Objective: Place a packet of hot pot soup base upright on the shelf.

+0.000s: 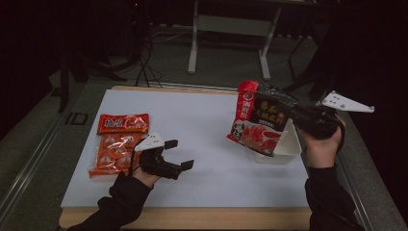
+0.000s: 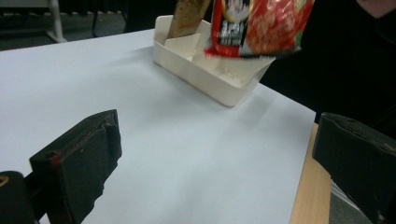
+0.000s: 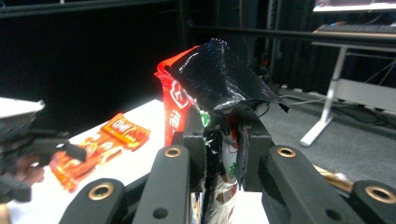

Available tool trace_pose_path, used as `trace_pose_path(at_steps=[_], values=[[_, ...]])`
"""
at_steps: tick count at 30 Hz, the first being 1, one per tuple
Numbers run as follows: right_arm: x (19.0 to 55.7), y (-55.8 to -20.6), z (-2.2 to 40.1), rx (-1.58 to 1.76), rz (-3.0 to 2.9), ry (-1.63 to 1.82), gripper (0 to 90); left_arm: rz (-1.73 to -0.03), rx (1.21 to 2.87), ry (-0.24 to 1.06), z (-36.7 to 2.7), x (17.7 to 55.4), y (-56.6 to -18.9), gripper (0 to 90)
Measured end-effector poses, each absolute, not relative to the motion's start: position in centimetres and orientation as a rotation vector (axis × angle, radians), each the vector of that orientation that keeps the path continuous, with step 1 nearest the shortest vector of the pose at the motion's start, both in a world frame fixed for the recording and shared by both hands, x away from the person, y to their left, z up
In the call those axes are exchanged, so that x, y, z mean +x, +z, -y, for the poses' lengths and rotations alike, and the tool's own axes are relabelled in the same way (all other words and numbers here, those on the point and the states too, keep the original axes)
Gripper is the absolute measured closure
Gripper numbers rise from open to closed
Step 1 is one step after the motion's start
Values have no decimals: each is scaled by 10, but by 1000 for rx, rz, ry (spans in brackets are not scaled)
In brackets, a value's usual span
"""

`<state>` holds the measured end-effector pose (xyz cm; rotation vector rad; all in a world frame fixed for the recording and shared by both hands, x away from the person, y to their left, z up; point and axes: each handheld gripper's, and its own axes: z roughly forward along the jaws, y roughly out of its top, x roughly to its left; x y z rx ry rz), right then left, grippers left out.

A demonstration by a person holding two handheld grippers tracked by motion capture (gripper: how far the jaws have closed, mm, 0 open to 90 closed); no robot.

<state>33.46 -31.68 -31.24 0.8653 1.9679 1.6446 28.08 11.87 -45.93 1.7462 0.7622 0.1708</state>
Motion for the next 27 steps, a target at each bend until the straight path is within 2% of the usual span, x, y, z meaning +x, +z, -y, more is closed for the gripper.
trace_pose_path(at_steps=[9,27], values=[[351,-312,342,916,-1908,1593,769,-674,1776,247,-128,263,-481,20],[388,-332,371,1004,-1834,1473,761,-712,1747,171,-133,253,-507,29]])
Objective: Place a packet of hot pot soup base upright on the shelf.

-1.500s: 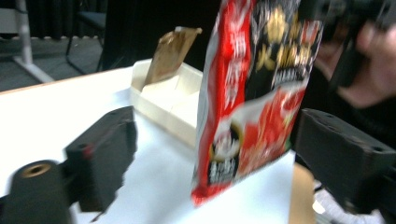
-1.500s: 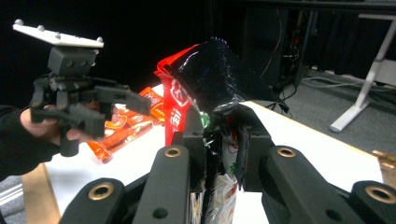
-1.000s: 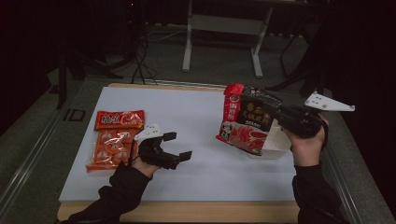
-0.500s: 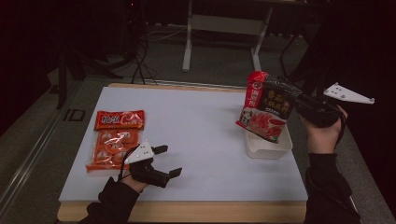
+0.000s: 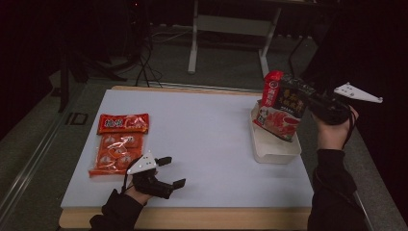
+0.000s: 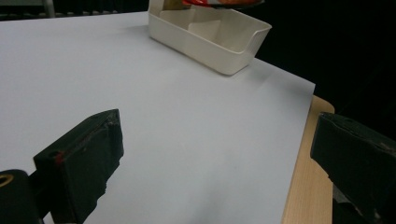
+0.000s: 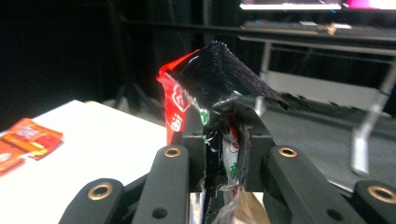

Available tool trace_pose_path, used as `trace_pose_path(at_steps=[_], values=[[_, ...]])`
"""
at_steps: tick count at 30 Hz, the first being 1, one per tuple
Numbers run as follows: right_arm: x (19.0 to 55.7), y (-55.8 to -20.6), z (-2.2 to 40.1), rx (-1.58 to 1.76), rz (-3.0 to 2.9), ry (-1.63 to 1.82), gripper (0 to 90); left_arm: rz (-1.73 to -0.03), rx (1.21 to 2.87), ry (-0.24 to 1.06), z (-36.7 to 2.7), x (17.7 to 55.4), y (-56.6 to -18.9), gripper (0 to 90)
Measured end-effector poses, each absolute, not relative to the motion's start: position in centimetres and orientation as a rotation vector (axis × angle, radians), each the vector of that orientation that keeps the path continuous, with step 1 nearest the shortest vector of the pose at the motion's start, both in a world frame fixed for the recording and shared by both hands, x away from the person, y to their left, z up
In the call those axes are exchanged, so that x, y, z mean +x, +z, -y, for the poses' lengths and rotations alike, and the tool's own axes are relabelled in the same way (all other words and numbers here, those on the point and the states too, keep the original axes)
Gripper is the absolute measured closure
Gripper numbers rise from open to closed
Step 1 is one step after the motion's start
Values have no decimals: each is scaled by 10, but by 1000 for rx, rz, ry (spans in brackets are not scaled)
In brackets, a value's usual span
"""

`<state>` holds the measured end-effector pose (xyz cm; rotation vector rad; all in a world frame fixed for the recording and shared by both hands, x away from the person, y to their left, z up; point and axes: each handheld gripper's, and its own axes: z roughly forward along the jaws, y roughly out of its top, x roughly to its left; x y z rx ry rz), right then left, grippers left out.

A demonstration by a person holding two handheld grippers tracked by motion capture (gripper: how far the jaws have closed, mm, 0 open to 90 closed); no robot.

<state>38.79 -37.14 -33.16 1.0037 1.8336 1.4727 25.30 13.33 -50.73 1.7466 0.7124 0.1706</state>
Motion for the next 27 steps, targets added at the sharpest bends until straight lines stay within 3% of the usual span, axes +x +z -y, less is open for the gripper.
trace_pose_path(at_steps=[27], values=[[442,-377,376,857,-1881,1412,758,-734,1721,111,-135,255,-513,29]])
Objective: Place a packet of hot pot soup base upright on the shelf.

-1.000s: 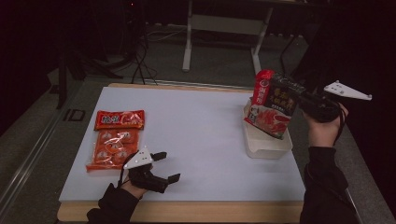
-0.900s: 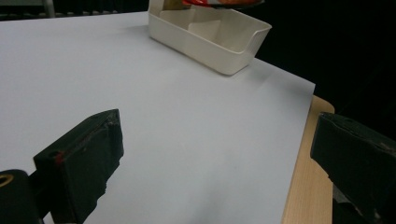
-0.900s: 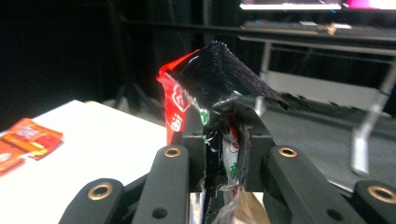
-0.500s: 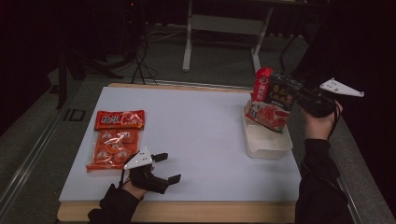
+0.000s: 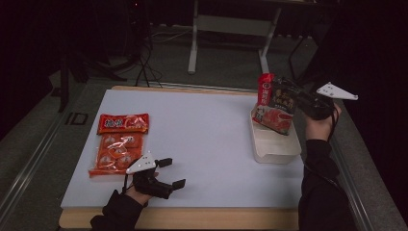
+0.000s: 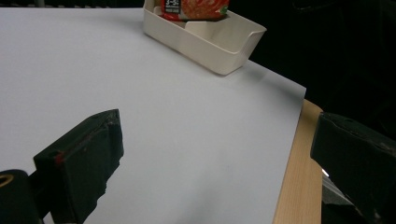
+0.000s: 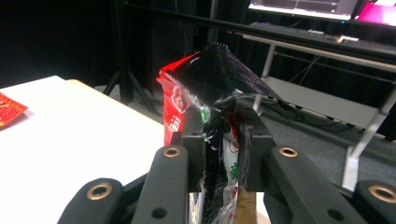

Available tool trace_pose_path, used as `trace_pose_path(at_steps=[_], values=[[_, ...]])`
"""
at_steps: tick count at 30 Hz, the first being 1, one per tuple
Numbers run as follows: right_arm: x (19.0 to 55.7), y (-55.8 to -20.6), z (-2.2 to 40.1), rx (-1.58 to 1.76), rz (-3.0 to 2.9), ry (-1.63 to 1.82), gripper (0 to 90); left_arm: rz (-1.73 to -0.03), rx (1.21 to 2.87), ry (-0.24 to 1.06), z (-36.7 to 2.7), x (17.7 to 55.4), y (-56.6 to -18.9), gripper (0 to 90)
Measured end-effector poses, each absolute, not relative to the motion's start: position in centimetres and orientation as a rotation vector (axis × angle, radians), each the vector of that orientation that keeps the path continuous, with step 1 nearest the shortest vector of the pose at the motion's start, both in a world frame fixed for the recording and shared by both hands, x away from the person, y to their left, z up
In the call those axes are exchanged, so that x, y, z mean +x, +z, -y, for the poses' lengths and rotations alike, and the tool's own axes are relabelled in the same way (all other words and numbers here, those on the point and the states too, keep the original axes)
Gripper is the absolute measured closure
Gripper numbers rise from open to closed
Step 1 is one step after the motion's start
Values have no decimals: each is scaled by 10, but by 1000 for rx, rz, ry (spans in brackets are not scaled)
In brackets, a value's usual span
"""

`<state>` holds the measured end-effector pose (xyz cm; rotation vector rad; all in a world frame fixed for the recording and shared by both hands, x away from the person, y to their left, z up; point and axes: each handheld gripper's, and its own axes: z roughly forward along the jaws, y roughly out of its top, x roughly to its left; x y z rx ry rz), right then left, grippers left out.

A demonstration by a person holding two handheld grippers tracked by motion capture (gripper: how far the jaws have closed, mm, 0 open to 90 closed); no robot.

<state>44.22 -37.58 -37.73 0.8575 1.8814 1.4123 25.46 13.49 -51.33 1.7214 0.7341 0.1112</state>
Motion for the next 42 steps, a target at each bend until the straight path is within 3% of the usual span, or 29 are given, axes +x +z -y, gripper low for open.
trace_pose_path(at_steps=[30,35,42], values=[[445,-412,381,964,-1935,1507,694,-743,1730,109,-135,256,-518,29],[443,-422,386,1079,-1921,1526,618,-748,1727,106,-135,257,-519,29],[430,-407,386,1136,-1924,1461,505,-744,1729,97,-137,259,-521,29]])
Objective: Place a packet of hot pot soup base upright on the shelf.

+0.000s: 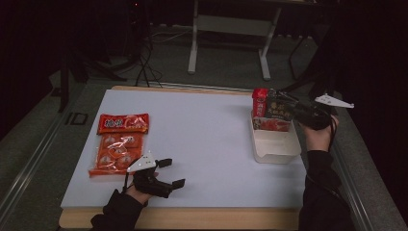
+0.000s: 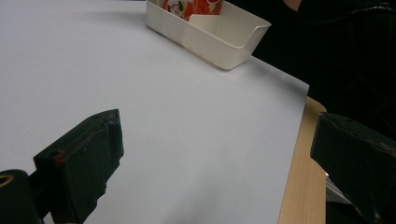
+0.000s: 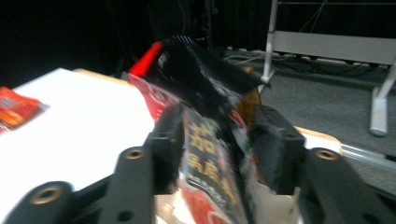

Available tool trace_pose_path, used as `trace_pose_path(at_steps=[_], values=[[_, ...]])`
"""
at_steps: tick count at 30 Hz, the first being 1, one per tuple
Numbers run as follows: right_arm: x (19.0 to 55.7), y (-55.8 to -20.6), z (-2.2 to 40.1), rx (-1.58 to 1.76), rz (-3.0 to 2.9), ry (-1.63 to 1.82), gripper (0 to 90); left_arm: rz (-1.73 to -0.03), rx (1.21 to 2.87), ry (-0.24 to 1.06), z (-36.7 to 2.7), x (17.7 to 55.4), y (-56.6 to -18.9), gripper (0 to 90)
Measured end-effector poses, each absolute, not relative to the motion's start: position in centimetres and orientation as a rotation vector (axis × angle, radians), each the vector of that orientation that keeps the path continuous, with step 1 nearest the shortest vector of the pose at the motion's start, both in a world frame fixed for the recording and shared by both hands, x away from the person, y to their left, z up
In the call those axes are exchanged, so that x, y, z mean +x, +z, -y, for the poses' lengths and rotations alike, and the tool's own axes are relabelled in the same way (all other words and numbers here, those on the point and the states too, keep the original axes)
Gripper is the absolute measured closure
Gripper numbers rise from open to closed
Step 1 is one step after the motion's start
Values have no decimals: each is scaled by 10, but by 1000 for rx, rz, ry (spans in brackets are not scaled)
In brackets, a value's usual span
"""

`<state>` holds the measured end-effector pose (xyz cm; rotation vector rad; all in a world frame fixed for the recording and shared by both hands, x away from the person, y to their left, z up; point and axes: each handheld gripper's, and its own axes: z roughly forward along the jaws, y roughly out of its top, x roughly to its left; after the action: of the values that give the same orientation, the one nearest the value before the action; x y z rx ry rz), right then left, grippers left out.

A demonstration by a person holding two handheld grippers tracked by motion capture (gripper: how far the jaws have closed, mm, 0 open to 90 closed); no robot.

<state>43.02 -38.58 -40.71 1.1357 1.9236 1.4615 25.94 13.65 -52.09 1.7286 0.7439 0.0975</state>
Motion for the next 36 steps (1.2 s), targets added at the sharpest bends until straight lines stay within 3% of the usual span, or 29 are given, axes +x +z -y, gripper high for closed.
trace_pose_path(at_steps=[3,13,23,36], values=[[422,-398,386,1160,-1899,1480,422,-743,1729,101,-136,259,-522,29],[401,-376,370,1042,-1892,1418,360,-678,1786,168,-130,255,-519,29],[380,-364,354,996,-1861,1439,136,-719,1775,143,-133,255,-516,28],[346,-372,334,979,-1897,1639,132,-793,1786,131,-140,258,-514,29]])
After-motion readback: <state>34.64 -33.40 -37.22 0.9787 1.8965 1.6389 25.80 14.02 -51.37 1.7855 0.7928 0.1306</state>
